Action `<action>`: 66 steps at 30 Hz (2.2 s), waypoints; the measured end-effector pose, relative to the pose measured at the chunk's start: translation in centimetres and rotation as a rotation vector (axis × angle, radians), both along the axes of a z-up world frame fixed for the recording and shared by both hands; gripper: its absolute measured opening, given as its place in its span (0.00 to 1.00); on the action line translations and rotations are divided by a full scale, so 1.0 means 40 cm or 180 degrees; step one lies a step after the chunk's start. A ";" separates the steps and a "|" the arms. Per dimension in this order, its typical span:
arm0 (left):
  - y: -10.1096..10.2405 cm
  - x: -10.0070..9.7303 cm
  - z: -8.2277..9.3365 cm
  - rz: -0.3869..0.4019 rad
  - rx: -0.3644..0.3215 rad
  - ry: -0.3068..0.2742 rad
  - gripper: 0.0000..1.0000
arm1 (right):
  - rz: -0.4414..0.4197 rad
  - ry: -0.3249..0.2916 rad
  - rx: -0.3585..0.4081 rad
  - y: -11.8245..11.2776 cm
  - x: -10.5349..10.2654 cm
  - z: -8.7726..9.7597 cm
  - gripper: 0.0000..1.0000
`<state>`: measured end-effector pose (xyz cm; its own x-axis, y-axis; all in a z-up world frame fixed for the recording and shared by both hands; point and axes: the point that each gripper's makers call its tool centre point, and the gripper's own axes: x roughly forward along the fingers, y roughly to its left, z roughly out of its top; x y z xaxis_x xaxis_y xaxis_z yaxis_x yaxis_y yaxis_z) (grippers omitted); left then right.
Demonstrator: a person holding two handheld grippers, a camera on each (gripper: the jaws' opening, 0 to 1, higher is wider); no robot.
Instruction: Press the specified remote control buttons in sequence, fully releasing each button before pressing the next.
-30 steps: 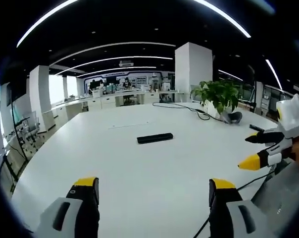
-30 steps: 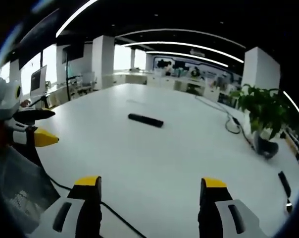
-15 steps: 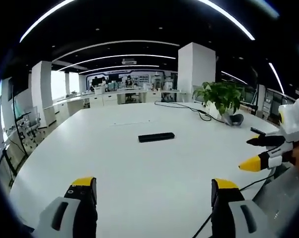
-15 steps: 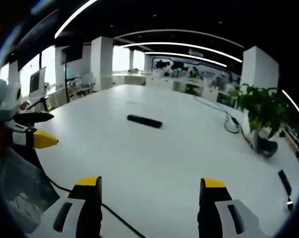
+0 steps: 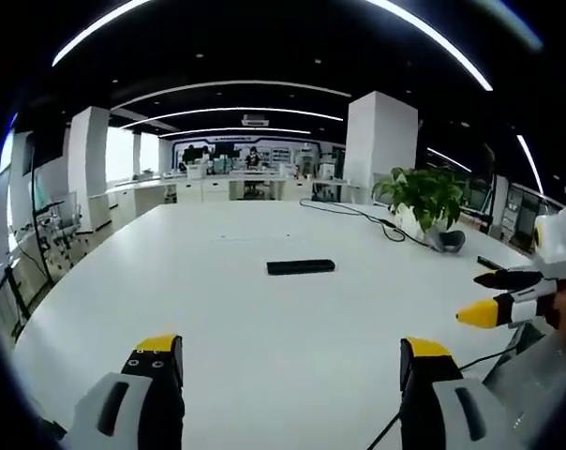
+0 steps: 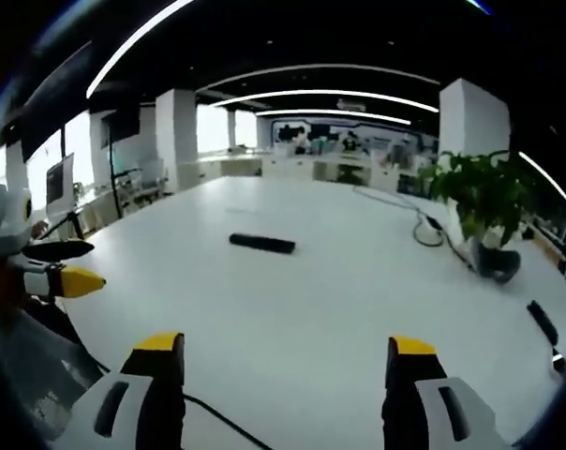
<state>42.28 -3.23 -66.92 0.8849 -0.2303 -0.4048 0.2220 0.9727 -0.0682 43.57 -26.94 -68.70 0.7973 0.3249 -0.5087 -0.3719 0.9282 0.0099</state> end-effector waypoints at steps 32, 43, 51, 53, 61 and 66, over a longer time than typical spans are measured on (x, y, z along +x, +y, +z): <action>0.017 0.016 0.000 0.0090 -0.0036 0.0089 1.00 | -0.0069 0.0065 -0.0064 -0.021 0.014 0.002 0.86; 0.018 0.023 0.004 0.0058 0.0029 0.0122 1.00 | -0.0014 0.0043 -0.0107 -0.021 0.025 0.017 0.84; 0.040 0.049 0.025 0.0054 0.0088 0.0052 1.00 | 0.0016 -0.0006 -0.0108 -0.022 0.048 0.032 0.83; 0.041 0.052 0.025 0.0027 0.0118 0.0044 1.00 | 0.0048 -0.0026 -0.0123 -0.018 0.054 0.037 0.83; 0.052 0.077 0.024 -0.0073 0.0208 0.0027 1.00 | 0.0183 -0.0078 -0.0211 -0.011 0.086 0.047 0.81; 0.060 0.093 0.020 -0.0117 0.0266 0.0035 1.00 | 0.0212 -0.0088 -0.0259 -0.014 0.104 0.049 0.81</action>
